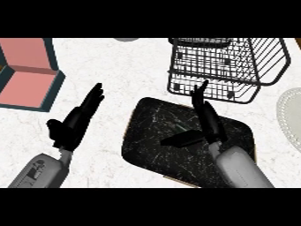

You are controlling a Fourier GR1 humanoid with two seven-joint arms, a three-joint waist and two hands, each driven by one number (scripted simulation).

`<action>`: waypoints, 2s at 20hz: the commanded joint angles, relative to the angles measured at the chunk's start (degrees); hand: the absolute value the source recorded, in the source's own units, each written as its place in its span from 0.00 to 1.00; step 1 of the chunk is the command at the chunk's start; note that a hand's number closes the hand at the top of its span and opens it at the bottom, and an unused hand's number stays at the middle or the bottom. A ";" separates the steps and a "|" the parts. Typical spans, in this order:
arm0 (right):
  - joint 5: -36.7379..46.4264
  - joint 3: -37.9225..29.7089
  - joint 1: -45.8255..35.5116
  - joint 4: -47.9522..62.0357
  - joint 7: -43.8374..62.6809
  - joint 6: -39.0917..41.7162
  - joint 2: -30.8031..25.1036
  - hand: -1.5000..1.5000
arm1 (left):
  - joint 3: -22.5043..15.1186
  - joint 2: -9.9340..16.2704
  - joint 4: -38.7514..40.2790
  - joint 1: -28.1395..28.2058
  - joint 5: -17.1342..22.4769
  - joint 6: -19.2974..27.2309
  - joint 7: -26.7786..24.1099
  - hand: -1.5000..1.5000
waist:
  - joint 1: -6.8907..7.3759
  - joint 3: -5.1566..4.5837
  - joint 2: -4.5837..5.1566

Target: Pick the eggplant from the tray and place it in the tiered basket

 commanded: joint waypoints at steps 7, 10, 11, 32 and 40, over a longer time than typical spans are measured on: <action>11.92 12.76 -25.61 4.77 26.03 12.51 -3.77 0.00 | -0.09 0.06 1.39 2.55 -0.50 -1.57 -1.80 0.50 | -1.34 0.34 -0.56; 13.08 18.51 -30.10 4.12 33.68 23.75 -7.70 0.00 | 0.13 0.28 1.86 1.96 -0.75 -1.69 -1.74 0.50 | -1.30 0.25 -0.70; 13.10 20.21 -31.66 4.04 36.81 27.60 -8.64 0.00 | 0.29 -0.39 1.68 1.52 -0.39 -1.21 -1.11 0.50 | -1.25 0.22 -0.76; 10.75 23.98 -41.70 3.83 60.63 47.97 0.31 0.00 | 3.83 -0.62 1.28 4.48 -1.87 -3.94 -3.13 0.50 | -3.62 0.69 -0.18; 12.63 24.23 -36.46 5.79 63.14 50.23 0.12 0.00 | 5.98 0.28 0.63 5.54 -1.99 -5.76 -3.11 0.50 | -3.77 0.70 -0.24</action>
